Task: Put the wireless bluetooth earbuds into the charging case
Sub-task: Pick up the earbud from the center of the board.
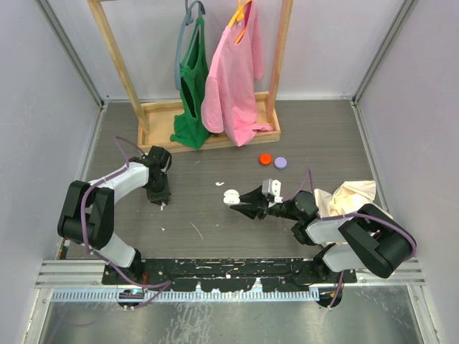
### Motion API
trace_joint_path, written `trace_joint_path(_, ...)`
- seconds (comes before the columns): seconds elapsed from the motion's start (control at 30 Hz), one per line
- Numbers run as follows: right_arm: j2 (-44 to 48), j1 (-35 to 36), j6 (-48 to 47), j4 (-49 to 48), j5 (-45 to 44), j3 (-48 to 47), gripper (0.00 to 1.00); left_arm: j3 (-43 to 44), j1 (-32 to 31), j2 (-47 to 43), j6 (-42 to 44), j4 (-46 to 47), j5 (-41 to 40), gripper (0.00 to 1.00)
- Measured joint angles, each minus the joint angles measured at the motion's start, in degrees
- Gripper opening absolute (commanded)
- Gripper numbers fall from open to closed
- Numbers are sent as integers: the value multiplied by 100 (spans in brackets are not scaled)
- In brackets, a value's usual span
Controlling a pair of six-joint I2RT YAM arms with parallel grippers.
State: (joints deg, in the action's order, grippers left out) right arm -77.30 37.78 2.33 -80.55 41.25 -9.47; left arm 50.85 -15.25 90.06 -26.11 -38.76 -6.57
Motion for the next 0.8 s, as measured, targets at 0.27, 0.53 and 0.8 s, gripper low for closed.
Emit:
trace_joint_path(0.27, 0, 0, 0, -2, 0, 0, 1, -35, 0, -127, -98, 85, 459, 5)
trace_joint_path(0.53, -15, 2, -4, -28, -4, 0, 1, -245, -199, -1088, -501, 448, 778, 3)
trace_joint_path(0.8, -81, 7, -20, -129, -55, 2, 1, -356, -994, -2006, -940, 778, 570, 0)
